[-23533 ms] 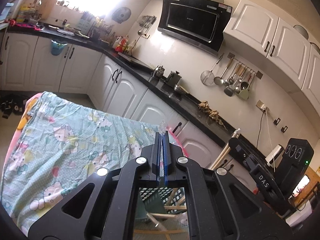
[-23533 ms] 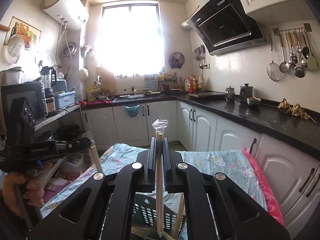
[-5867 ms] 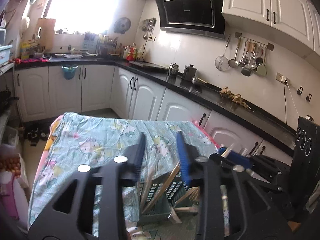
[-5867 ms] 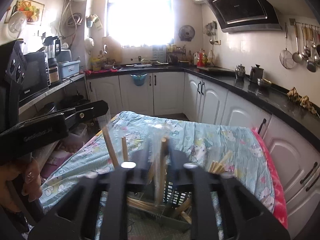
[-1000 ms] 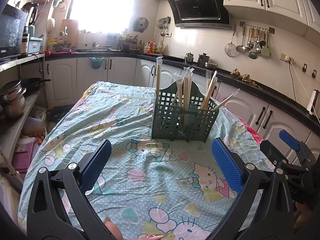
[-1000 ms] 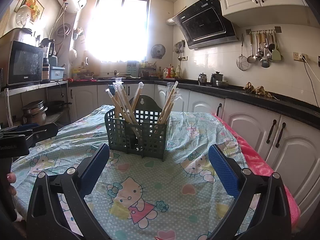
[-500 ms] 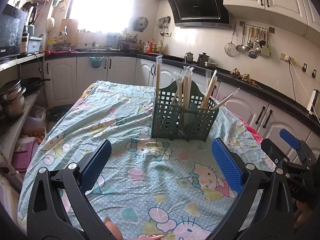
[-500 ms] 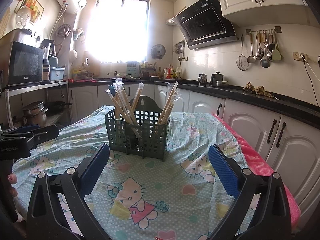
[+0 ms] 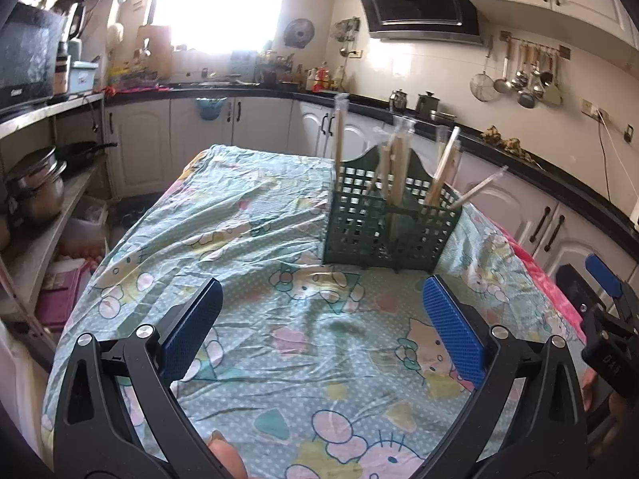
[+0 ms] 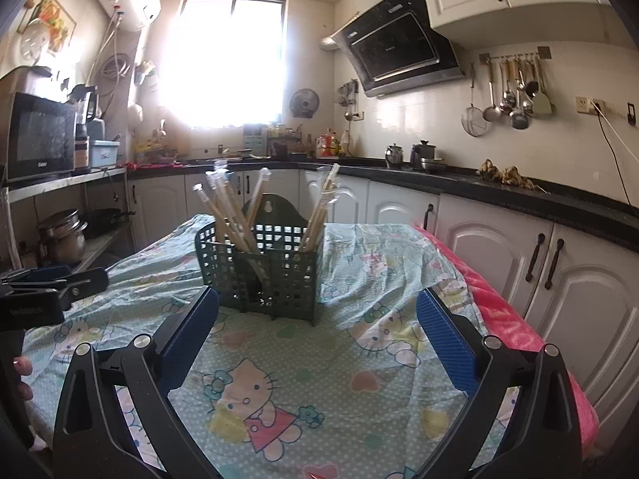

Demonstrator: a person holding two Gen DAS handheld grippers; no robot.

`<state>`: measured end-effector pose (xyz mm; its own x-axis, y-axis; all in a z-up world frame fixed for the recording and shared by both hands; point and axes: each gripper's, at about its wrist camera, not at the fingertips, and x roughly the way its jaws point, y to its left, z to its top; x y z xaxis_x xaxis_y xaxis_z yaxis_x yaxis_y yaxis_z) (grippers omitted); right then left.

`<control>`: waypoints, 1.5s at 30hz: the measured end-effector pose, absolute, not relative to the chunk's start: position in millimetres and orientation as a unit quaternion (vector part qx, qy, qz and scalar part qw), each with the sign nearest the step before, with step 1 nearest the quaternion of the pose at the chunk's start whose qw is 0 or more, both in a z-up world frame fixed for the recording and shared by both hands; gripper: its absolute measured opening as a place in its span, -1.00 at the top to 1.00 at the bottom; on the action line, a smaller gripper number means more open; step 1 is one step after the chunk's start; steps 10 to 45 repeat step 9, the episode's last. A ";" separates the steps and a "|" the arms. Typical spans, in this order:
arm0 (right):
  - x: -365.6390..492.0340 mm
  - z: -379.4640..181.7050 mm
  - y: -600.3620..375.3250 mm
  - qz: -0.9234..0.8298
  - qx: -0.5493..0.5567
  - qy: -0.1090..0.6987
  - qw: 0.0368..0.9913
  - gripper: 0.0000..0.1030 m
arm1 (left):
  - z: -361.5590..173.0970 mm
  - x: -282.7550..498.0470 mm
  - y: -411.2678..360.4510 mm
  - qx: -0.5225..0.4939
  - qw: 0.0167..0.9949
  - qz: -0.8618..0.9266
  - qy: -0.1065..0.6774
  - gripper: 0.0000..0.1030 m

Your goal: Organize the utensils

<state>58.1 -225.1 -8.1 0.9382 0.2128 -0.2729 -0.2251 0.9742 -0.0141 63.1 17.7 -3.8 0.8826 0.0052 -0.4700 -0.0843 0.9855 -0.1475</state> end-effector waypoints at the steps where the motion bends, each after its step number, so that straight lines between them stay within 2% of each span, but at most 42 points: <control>1: 60.6 -7.9 -227.9 0.106 -0.019 0.138 0.985 -0.87 | -2.9 65.0 21.3 -0.083 0.966 0.028 0.241 -0.79; 5: 91.0 -7.8 -248.0 0.076 -0.007 0.166 0.983 -0.87 | -1.2 89.6 55.1 -0.082 0.960 0.067 0.260 -0.80; 8: 152.6 -22.1 -266.6 0.046 -0.012 0.268 0.962 -0.87 | -10.9 126.0 93.2 -0.077 0.944 0.115 0.298 -0.79; 45: 152.6 -22.1 -266.6 0.046 -0.012 0.268 0.962 -0.87 | -17.5 140.4 106.7 -0.075 0.937 0.136 0.314 -0.79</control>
